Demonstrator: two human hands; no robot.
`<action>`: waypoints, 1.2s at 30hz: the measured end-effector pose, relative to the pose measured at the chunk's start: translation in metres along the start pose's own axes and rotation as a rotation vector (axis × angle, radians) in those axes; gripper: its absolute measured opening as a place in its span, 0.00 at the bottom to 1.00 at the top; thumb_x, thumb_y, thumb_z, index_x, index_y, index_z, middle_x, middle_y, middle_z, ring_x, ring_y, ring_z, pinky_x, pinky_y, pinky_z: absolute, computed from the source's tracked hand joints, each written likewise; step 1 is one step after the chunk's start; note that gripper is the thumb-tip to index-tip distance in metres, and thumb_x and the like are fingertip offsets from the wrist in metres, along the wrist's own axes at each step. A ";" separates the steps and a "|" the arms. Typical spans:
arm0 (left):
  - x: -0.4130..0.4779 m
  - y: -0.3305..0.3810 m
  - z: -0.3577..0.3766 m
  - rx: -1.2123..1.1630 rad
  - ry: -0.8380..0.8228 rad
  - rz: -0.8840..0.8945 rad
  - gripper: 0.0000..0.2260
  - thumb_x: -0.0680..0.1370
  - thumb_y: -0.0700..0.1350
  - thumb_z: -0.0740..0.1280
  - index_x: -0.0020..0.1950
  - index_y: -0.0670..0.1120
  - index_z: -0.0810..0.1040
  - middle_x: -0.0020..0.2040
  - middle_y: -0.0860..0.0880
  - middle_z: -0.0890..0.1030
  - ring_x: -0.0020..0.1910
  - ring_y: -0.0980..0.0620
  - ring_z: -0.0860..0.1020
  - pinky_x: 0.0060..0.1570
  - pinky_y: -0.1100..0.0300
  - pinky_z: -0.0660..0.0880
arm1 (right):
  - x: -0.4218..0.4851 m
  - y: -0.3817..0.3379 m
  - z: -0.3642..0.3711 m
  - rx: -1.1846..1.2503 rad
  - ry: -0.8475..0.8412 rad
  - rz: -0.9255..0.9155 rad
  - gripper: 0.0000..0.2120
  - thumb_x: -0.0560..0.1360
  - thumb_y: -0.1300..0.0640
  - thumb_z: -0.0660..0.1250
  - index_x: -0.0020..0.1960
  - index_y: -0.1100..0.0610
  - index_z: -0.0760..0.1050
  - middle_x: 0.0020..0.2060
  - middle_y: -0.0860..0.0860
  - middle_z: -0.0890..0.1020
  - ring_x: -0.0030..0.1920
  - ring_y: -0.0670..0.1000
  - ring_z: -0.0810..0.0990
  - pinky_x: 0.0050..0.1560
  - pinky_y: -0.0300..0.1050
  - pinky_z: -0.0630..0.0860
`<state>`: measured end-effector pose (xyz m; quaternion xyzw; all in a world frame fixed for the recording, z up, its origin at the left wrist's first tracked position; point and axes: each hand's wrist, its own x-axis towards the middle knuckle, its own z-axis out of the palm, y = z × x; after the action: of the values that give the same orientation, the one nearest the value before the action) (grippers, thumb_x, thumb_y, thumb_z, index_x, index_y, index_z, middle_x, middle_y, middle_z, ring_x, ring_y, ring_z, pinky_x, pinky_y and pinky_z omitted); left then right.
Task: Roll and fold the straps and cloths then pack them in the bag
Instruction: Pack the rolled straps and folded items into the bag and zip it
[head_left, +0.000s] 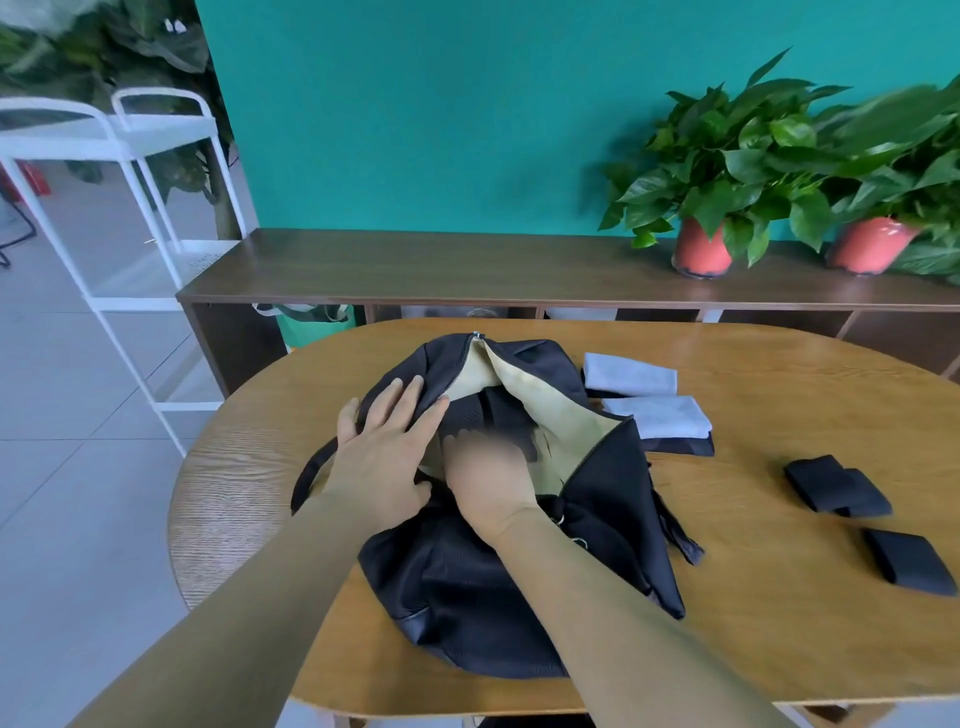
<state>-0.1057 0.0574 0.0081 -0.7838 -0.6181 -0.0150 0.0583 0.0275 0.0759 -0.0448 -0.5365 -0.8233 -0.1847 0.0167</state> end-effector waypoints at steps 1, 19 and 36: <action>0.000 0.000 0.000 0.004 -0.006 -0.001 0.40 0.76 0.55 0.65 0.77 0.58 0.39 0.78 0.51 0.38 0.77 0.49 0.37 0.73 0.41 0.41 | 0.001 0.000 0.000 0.000 -0.026 -0.003 0.10 0.54 0.56 0.75 0.33 0.53 0.77 0.27 0.47 0.76 0.29 0.49 0.76 0.27 0.40 0.58; -0.017 0.045 -0.041 0.036 0.085 0.068 0.30 0.79 0.51 0.59 0.77 0.57 0.49 0.79 0.49 0.40 0.77 0.49 0.39 0.72 0.43 0.43 | -0.111 0.125 -0.040 0.134 0.519 0.263 0.14 0.67 0.65 0.57 0.43 0.58 0.79 0.40 0.51 0.83 0.41 0.52 0.82 0.33 0.41 0.69; -0.020 0.148 -0.047 0.096 -0.020 0.161 0.30 0.79 0.47 0.59 0.78 0.55 0.48 0.79 0.50 0.42 0.77 0.49 0.41 0.70 0.44 0.45 | -0.277 0.262 0.014 0.031 -0.244 0.754 0.19 0.77 0.64 0.56 0.67 0.58 0.64 0.65 0.54 0.72 0.66 0.52 0.69 0.61 0.44 0.68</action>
<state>0.0360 -0.0008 0.0425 -0.8273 -0.5537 0.0275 0.0907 0.3802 -0.0692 -0.0457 -0.8188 -0.5672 -0.0881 -0.0066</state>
